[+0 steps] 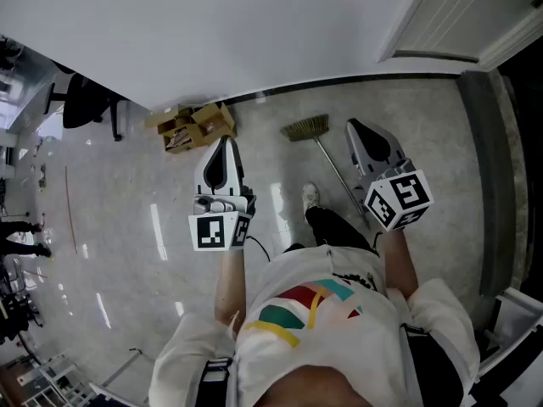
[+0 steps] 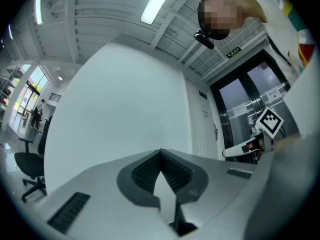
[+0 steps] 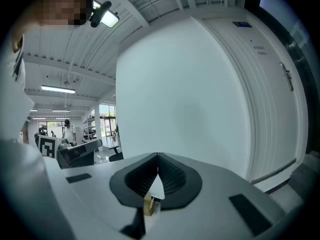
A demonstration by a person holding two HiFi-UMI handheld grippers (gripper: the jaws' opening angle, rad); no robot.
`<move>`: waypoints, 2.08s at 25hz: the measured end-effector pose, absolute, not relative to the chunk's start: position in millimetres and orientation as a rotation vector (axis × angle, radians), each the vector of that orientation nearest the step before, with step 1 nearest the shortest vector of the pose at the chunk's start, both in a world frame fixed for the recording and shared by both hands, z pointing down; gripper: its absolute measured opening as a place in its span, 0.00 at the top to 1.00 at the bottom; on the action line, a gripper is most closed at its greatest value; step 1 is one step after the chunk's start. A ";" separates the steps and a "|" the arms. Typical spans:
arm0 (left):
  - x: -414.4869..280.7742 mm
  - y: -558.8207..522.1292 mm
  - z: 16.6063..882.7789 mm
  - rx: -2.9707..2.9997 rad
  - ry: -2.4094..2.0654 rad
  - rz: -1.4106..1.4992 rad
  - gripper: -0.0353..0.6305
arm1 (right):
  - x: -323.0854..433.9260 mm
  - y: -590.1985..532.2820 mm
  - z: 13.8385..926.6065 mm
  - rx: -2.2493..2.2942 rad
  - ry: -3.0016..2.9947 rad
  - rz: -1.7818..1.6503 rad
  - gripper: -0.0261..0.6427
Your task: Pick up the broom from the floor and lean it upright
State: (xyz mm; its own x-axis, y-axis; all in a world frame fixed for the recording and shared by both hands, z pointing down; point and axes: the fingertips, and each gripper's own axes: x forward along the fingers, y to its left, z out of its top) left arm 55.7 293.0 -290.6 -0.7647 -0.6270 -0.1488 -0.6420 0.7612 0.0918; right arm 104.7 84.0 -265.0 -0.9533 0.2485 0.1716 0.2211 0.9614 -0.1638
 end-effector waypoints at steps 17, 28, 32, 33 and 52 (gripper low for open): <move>-110.8 187.2 -233.7 -1.249 2.894 0.195 0.88 | -46.9 16.8 -224.8 -0.243 -2.866 0.280 0.94; -180.1 165.6 -112.9 -1.226 3.001 0.194 0.88 | -113.1 -5.2 -113.6 -0.268 -2.828 0.149 0.94; -206.7 158.2 -24.7 -1.222 2.970 0.174 0.88 | -138.3 -27.9 -32.1 -0.251 -2.874 0.124 0.94; -213.6 156.1 4.0 -1.225 2.962 0.175 0.88 | -144.0 -33.7 -7.3 -0.240 -2.888 0.108 0.94; -259.8 27.3 450.4 -1.700 2.559 0.070 0.88 | -173.5 -87.8 419.0 -0.268 -3.066 0.060 0.94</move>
